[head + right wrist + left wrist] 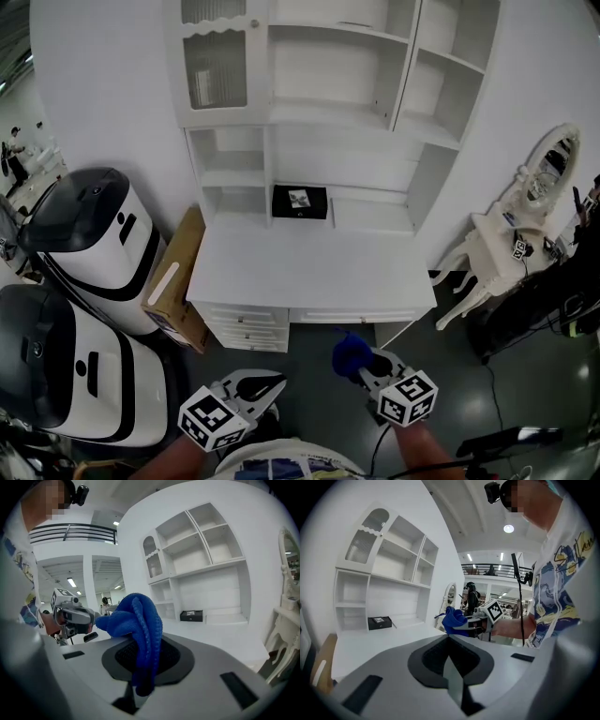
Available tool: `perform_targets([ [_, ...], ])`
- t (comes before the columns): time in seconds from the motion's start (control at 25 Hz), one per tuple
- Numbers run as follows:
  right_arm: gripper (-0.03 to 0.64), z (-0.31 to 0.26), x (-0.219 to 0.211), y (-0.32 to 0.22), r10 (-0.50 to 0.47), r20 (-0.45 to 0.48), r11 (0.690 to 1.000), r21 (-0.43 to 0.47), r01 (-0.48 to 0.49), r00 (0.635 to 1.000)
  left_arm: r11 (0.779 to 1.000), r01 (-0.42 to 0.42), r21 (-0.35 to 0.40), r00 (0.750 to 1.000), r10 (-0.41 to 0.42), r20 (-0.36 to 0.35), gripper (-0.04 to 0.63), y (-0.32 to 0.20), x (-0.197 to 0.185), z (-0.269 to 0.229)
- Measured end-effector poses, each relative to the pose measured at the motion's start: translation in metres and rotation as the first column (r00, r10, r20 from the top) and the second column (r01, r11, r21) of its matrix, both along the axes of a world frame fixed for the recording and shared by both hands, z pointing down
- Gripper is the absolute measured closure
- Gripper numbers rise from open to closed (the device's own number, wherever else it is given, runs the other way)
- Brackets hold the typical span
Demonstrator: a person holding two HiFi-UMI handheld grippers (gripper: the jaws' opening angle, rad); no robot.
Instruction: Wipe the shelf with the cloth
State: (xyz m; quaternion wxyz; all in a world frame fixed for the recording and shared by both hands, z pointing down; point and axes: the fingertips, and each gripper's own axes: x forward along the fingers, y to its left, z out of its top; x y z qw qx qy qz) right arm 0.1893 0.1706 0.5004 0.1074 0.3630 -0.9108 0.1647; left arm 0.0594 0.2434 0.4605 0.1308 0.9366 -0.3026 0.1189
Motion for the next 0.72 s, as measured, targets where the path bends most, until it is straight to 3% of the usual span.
perform_targets([
  [0.32,0.549,-0.046,-0.029,-0.117,0.040,-0.032,0.995,0.093,-0.037,0.999,0.998,-0.041,0.049,0.999,0.043,-0.034,0.592,-0.101,-0.027,-0.022],
  [0.72,0.549,-0.101,-0.107,-0.263,0.048,-0.001,0.975,0.217,-0.047,0.999,0.996,-0.035,0.086,0.998,0.039,-0.041,0.592,-0.198,-0.092,-0.033],
])
